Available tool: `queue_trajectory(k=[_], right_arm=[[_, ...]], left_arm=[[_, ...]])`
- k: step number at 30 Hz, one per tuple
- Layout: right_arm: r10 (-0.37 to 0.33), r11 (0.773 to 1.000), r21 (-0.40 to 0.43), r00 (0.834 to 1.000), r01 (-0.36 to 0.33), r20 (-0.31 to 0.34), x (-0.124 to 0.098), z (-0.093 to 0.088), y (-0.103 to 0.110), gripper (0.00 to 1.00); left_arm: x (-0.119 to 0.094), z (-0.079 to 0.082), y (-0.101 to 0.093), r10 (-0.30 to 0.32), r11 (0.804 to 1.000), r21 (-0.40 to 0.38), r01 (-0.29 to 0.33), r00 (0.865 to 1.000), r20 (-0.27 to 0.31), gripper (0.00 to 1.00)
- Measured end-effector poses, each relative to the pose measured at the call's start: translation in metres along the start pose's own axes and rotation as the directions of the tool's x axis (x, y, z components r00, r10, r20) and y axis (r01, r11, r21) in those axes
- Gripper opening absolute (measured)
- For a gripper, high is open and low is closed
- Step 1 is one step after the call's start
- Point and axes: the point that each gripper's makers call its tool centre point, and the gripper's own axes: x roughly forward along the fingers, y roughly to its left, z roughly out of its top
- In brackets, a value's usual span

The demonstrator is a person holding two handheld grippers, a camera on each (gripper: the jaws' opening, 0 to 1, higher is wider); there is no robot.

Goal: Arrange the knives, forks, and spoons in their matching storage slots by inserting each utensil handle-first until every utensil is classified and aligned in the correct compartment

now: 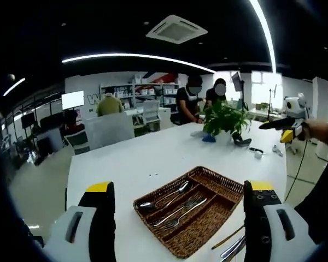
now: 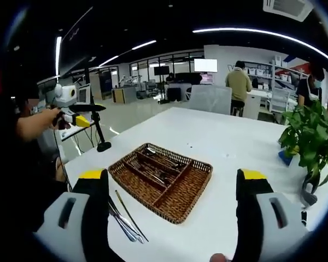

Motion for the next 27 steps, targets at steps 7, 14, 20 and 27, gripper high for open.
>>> queue_trajectory(k=[7, 14, 20, 27], right_arm=[[-0.028, 1.000, -0.010, 0.996, 0.027, -0.086, -0.001, -0.016, 0.001, 1.00], [-0.035, 0.999, -0.012, 0.997, 0.034, -0.066, -0.004, -0.014, 0.004, 1.00], [-0.018, 0.999, -0.033, 0.994, 0.015, -0.104, -0.004, -0.023, 0.005, 1.00], [-0.019, 0.999, -0.043, 0.995, 0.015, -0.094, -0.002, -0.017, 0.005, 1.00]], left_arm=[[-0.022, -0.028, 0.000, 0.033, 0.999, 0.011, -0.033, 0.995, -0.096, 1.00], [-0.030, -0.034, 0.004, 0.048, 0.999, -0.022, -0.050, 0.995, -0.087, 1.00], [-0.033, -0.038, 0.009, 0.055, 0.998, -0.024, -0.058, 0.992, -0.114, 1.00], [-0.038, -0.044, 0.012, 0.057, 0.998, -0.012, -0.060, 0.988, -0.146, 1.00]])
